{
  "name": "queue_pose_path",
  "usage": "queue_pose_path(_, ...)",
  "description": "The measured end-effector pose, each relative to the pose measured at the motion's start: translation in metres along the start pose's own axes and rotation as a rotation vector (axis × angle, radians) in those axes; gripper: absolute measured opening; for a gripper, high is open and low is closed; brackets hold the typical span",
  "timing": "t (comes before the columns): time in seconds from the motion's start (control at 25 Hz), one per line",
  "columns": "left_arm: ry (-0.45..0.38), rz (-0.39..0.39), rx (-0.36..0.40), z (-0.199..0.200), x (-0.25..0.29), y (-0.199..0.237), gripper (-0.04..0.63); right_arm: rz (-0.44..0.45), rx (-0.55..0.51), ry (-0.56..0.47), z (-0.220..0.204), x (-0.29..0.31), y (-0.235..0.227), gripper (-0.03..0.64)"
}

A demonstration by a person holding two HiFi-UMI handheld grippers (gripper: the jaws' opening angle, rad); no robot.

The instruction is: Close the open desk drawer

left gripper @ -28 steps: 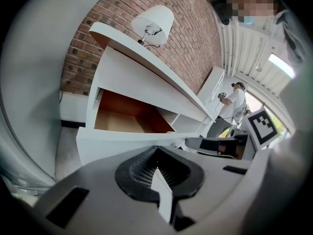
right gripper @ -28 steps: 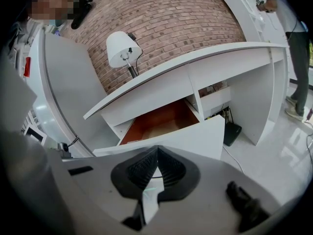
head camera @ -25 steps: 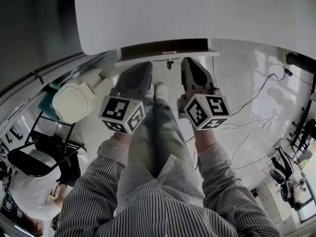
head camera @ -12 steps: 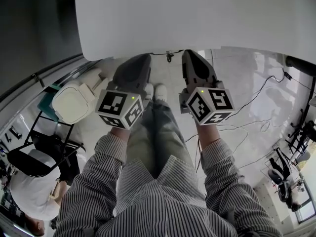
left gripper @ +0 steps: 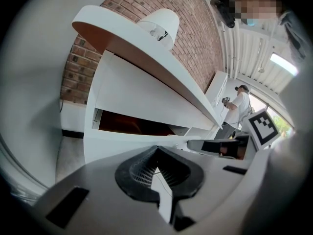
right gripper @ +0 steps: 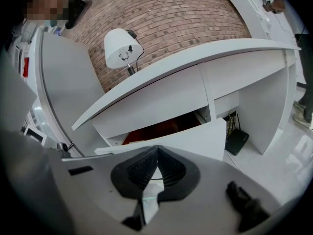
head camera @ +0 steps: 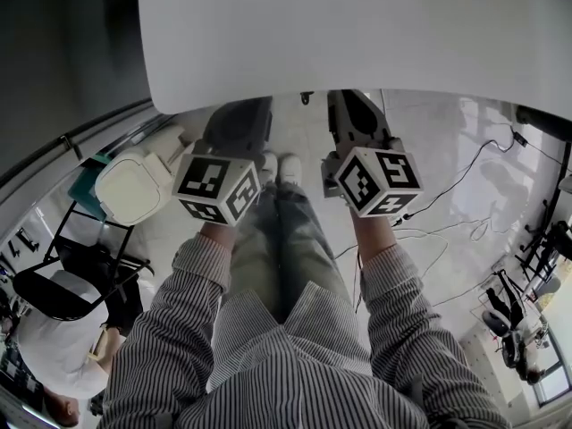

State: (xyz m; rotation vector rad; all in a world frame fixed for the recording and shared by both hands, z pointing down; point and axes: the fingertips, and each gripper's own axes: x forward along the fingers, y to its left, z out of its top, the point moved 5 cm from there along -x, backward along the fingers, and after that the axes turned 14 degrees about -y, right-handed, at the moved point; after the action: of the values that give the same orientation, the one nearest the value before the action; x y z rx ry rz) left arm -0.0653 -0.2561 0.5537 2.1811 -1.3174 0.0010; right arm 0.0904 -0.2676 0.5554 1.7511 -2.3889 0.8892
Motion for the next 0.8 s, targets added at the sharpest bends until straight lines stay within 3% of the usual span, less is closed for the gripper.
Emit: queue_pose_path(0.8,-0.038,0.036,0.006,0.010,0.020,0.013,0.011,-0.022,0.028,-0.041,0.008,0.027,-0.002,0.017)
